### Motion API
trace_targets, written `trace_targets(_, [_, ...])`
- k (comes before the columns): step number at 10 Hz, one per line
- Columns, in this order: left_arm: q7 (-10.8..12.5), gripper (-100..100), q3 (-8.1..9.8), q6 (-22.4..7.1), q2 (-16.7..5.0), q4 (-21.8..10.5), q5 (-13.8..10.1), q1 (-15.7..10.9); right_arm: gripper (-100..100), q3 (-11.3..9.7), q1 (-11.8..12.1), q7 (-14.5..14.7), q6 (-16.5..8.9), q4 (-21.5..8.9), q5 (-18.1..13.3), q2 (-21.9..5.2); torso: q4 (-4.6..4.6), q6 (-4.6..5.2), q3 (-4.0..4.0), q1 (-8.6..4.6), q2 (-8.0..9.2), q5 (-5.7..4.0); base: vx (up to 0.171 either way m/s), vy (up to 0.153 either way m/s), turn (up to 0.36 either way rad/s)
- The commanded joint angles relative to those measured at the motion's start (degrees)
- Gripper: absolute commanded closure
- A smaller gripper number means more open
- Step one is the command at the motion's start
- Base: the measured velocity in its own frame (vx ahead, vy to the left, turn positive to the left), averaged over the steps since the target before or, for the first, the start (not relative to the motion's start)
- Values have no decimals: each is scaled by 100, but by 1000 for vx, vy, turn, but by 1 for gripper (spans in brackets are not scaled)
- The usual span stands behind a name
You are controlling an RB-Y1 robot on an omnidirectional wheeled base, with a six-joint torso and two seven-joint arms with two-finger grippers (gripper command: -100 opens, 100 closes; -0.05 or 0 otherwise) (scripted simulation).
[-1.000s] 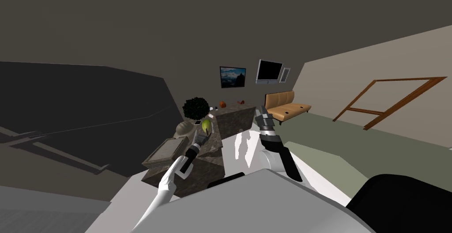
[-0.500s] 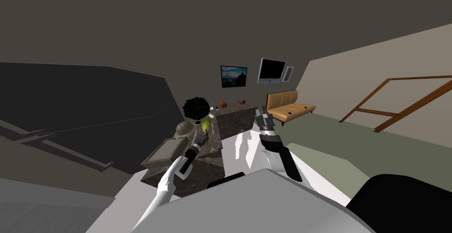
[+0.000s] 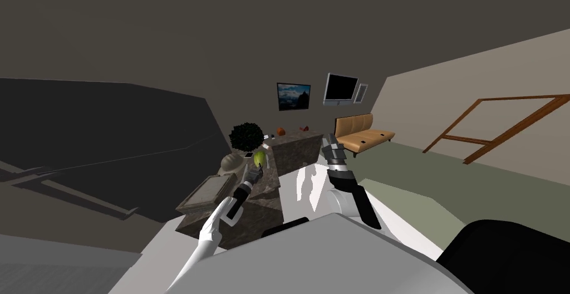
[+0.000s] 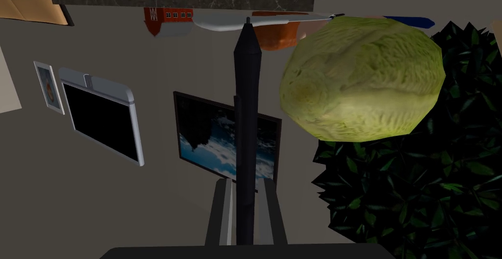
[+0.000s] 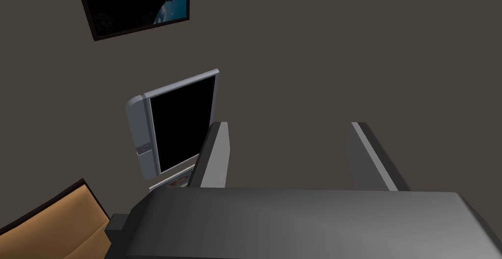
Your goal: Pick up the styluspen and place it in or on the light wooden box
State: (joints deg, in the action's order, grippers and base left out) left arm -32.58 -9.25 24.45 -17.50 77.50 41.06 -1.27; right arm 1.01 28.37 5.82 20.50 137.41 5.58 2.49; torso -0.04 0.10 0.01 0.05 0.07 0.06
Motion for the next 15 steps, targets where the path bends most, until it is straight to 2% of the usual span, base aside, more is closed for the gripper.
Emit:
trace_targets(1, [-209, 100, -34, -86, 15, -63, -197, -40, 0, 0, 0, 0, 0, 0, 0, 0, 0, 0, 0, 0, 0, 0, -60, 59, -145])
trace_targets(6, [-761, 100, -96, -290, 55, -234, -757, -145, 0, 0, 0, 0, 0, 0, 0, 0, -21, -12, -3, 15, 14, 9, -70, 54, -92])
trace_targets(7, [-686, 100, -88, -270, 55, -194, -693, -156, 0, 0, 0, 0, 0, 0, 0, 0, -28, -17, -4, 18, 20, 11, -37, 21, -13])
trace_targets(8, [-711, 0, -90, -276, 57, -199, -704, -157, 0, 0, 1, 0, 0, 0, 0, 0, -30, -19, -10, 12, 8, 10, -7, 4, 2])
trace_targets(9, [-744, 100, -173, -251, -116, -123, -854, -146, 0, 0, 1, 0, 0, 0, 0, 0, -33, -18, -17, 6, -3, 9, -89, 59, -34])
trace_targets(13, [-750, 100, -387, -247, -610, 92, -1206, -169, 0, 2, 0, 0, 0, 0, 0, -1, -21, -27, 14, 79, 50, 19, -142, 148, -42])
trace_targets(14, [-741, 100, -459, -256, -794, 176, -1329, -186, 0, 1, 0, 0, 0, -1, 0, -1, -22, -26, 10, 73, 43, 19, -142, 132, -50])
trace_targets(15, [-736, 100, -494, -262, -883, 219, -1388, -195, 0, 1, 0, 0, 0, 0, 0, -1, -23, -24, 11, 63, 47, 16, -135, 123, -43])
